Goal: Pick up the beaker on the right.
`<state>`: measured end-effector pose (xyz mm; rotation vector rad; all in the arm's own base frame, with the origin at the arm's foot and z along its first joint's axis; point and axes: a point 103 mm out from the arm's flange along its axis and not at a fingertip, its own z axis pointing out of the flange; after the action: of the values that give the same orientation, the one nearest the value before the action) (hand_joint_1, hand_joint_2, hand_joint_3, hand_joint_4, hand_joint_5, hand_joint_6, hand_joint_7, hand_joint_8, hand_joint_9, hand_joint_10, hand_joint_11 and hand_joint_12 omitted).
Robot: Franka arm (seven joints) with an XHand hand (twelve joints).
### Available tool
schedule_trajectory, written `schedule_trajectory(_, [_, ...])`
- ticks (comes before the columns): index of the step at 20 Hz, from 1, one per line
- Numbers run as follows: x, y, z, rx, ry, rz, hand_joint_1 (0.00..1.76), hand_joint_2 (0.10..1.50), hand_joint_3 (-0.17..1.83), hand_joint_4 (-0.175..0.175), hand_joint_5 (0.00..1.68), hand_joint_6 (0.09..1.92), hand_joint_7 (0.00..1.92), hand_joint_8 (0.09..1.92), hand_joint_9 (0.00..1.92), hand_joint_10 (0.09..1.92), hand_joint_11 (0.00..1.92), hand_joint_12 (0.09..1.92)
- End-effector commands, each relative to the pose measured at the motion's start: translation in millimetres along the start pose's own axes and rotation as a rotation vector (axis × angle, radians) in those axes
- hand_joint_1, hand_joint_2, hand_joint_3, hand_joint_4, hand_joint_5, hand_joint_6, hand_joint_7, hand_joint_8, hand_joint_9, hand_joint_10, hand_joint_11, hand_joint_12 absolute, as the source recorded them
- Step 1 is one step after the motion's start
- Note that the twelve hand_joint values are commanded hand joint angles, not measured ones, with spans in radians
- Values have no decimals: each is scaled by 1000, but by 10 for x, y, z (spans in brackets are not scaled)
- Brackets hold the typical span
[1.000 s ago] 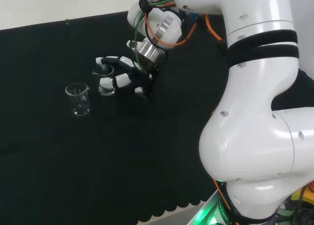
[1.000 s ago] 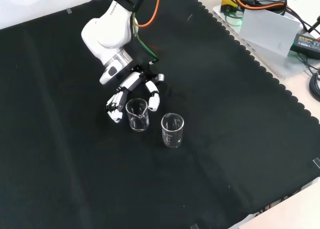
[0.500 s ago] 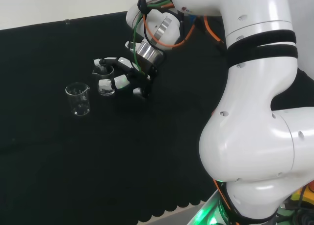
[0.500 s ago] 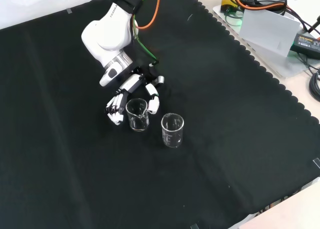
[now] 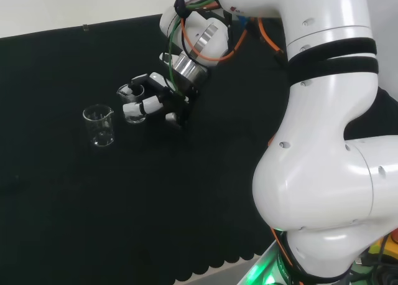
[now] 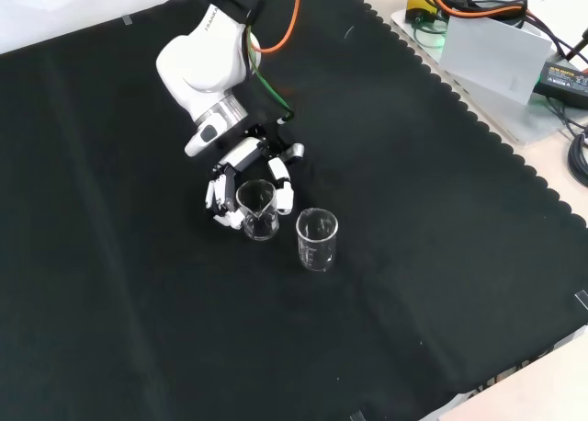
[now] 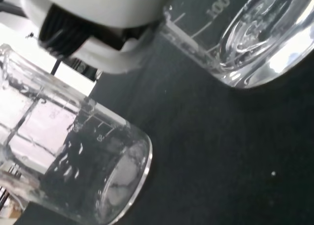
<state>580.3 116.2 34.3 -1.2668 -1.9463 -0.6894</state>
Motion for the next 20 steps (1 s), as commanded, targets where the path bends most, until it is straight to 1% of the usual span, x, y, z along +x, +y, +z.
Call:
schedule_trajectory(1, [41, 22, -67, -61, 17, 28, 1295, 830, 333, -174, 1227, 627, 1273, 549, 1299, 440, 992, 920])
schedule_trajectory(3, [86, 30, -153, -56, -15, 22, 1307, 790, 386, -175, 1260, 577, 1324, 509, 1403, 439, 1084, 857])
schedule_trajectory(7, [173, 24, -293, -35, -77, 3, 1313, 723, 510, -175, 1264, 602, 1336, 542, 1508, 497, 1169, 790])
schedule_trajectory(15, [351, -67, -499, 30, -192, -29, 1312, 681, 609, -175, 1236, 683, 1308, 635, 1518, 614, 1201, 768])
schedule_trajectory(17, [414, -118, -554, 41, -216, -31, 1312, 678, 614, -175, 1235, 688, 1306, 641, 1518, 622, 1202, 768])
schedule_trajectory(20, [474, -170, -604, 48, -234, -31, 1312, 676, 619, -175, 1235, 690, 1305, 645, 1519, 628, 1202, 768])
